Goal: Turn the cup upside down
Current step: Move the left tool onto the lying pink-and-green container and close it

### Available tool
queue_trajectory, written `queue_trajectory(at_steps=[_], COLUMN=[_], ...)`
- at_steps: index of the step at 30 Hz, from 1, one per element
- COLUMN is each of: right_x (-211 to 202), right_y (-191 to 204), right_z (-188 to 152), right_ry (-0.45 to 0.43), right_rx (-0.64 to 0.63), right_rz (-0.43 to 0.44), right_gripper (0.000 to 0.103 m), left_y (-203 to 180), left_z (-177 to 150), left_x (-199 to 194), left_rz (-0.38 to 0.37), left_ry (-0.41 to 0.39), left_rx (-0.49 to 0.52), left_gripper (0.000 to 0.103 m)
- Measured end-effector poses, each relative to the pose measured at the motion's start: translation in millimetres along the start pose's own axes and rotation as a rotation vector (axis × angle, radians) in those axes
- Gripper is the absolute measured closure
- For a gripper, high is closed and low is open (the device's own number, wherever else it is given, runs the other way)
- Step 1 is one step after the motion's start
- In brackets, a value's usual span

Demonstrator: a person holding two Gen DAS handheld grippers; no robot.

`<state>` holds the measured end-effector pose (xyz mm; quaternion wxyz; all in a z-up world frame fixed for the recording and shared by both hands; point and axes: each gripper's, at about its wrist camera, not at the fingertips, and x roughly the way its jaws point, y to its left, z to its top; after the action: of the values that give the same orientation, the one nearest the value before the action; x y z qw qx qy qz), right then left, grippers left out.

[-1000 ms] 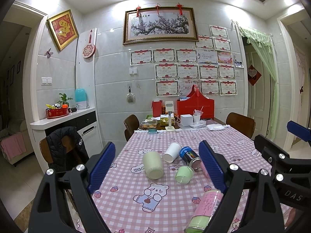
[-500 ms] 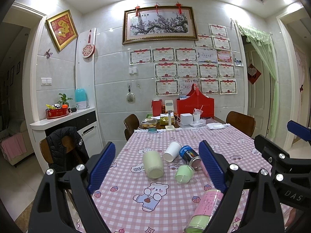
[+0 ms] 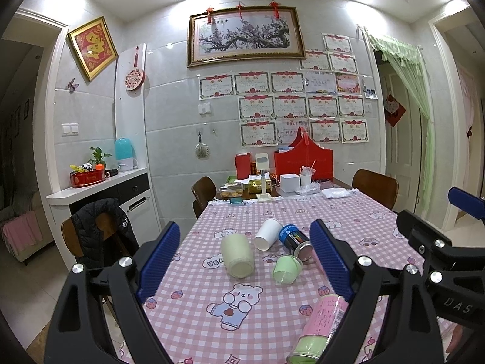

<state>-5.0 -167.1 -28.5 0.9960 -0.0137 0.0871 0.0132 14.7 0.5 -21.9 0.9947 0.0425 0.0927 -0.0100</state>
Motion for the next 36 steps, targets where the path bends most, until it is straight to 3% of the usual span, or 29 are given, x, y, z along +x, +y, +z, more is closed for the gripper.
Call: queue_trajectory(at_steps=[9, 15, 21, 30, 36], right_x=[8, 18, 30, 54, 69], right_y=[-12, -24, -40, -66, -67], right_z=[-2, -7, -17, -45, -58], right_ry=[0.033, 0.08, 0.147, 0.273, 0.318], right_rx=[0.023, 0.04, 0.063, 0.102, 0.115], right_rz=[0.004, 0.003, -0.024, -0.03, 0.008], right_gripper=[0.008, 0.008, 0.008, 0.008, 0.008], left_y=[-10, -20, -39, -72, -87], left_z=[1, -4, -22, -82, -109], left_x=[10, 33, 67, 116, 132], left_rz=[-0.003, -0.047, -0.145, -0.29, -0.286], left_ry=[0.032, 0.115, 0.264, 0.532, 0.63], left_rx=[0.026, 0.029, 0.028, 0.085, 0.137], left_gripper=[0.017, 0.017, 0.017, 0.017, 0.017])
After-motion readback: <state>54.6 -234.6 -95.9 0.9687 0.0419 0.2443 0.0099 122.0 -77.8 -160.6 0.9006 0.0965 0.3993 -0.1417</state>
